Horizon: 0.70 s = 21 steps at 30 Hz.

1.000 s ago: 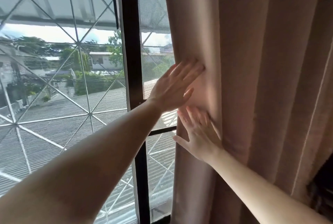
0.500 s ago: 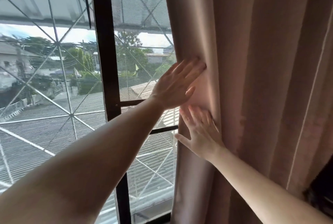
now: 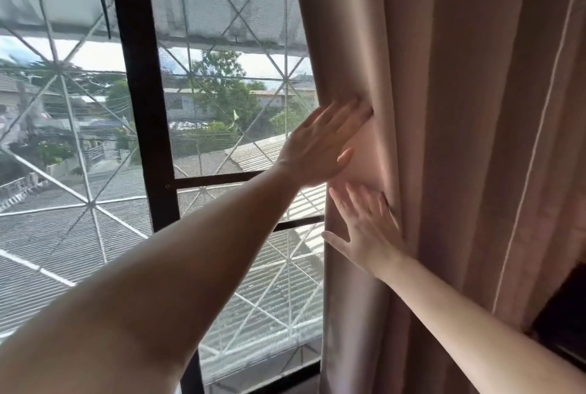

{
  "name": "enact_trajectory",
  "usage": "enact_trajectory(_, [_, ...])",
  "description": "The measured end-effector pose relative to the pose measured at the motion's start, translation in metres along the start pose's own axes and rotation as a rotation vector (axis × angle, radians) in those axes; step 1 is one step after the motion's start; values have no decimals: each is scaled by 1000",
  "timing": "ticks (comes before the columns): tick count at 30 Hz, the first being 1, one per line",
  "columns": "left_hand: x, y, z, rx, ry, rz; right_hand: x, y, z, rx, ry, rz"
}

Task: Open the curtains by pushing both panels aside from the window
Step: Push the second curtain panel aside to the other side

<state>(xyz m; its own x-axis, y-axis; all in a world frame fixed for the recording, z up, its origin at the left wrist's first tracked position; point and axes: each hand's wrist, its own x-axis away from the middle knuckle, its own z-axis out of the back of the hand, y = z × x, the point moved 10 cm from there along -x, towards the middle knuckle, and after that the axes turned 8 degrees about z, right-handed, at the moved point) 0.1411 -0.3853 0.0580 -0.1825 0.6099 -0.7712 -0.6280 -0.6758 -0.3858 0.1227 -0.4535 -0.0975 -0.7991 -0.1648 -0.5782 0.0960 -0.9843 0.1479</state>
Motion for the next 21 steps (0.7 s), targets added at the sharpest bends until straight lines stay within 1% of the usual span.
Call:
enact_trajectory(4, [-13,9,-11,30,19,-34,-3,20,-6,18,26,-49])
enact_trajectory(9, [-36,15,-37,80,-4,-61,-4,46,-14,70,21,-77])
enact_trajectory(17, [-57,36,-59,143,65,-107,-3,85,-20,138,29,-172])
enact_trajectory(21, [-65,44,-68,197,63,-130,-5,99,-27,160,31,-195])
